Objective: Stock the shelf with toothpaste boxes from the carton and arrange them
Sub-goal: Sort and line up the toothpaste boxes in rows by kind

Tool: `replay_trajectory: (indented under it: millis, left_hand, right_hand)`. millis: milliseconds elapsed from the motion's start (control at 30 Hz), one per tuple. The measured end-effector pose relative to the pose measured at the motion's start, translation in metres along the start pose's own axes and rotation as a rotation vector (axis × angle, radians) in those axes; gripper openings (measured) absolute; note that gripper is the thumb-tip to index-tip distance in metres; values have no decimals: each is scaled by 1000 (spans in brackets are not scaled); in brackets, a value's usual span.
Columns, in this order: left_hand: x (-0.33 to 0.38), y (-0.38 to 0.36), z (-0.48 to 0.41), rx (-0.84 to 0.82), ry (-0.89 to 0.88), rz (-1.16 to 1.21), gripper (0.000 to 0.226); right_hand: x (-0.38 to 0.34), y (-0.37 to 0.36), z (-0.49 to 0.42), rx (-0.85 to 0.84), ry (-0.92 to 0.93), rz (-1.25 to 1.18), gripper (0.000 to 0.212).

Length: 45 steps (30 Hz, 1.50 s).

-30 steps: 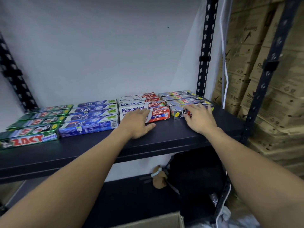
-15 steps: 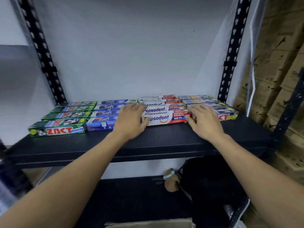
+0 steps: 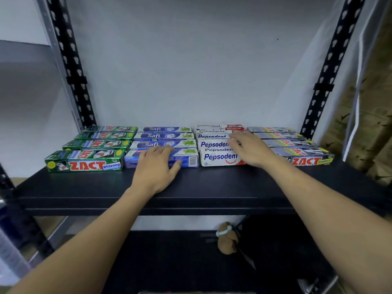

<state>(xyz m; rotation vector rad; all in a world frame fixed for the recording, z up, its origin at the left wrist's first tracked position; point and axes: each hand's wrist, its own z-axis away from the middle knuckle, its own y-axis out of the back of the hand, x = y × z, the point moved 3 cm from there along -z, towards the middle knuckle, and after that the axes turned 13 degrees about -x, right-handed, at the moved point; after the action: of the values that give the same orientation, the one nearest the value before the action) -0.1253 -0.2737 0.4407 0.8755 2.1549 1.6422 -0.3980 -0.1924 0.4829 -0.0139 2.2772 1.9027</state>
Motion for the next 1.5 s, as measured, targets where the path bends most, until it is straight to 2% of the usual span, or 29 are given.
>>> replay_trajectory:
  millis: [67, 233, 400, 933, 1133, 1300, 1500]
  left_hand:
    - [-1, -1, 1, 10, 1, 11, 57]
    - [0, 0, 1, 23, -2, 26, 56]
    - [0, 0, 1, 32, 0, 44, 56]
    - [2, 4, 3, 13, 25, 60, 53]
    - [4, 5, 4, 18, 22, 54, 53]
    - [4, 5, 4, 28, 18, 61, 53]
    - [3, 4, 3, 45, 12, 65, 53]
  right_hand:
    - [-3, -2, -15, -79, 2, -26, 42]
    - [0, 10, -42, -71, -20, -93, 29]
    - [10, 11, -59, -177, -24, -76, 29]
    - [16, 11, -58, -150, 34, -125, 22]
    - [20, 17, -62, -138, -12, -275, 34]
    - [19, 20, -80, -39, -4, -177, 25]
    - [25, 12, -102, -119, -24, -116, 33]
